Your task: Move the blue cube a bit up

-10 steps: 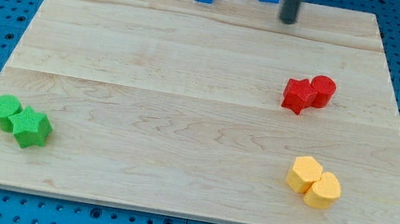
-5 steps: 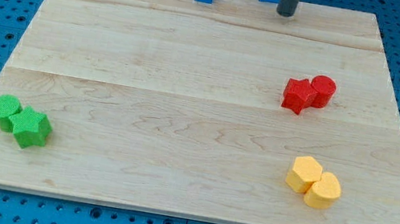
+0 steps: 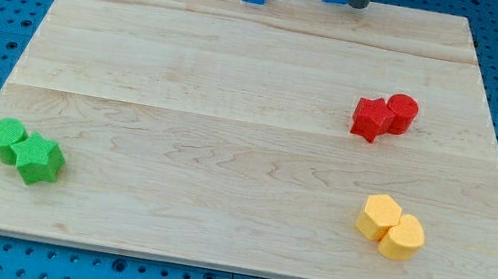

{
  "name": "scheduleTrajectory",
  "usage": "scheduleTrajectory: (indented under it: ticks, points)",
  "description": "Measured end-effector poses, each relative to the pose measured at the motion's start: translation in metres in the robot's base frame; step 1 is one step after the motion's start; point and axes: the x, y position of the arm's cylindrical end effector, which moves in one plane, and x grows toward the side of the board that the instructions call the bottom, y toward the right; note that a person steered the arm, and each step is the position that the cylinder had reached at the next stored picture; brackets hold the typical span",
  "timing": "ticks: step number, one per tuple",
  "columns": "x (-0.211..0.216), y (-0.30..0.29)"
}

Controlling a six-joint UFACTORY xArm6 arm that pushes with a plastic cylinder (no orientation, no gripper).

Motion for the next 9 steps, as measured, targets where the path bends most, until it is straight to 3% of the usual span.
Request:
scheduleTrajectory:
  ticks: [2, 4, 5, 6, 7, 9]
  points:
    - [0.018, -0.033]
    - [0.013, -0.198]
    - [0.002, -0.234]
    - [0.000, -0.241]
    - [0.001, -0.203]
    - [0.002, -0.191]
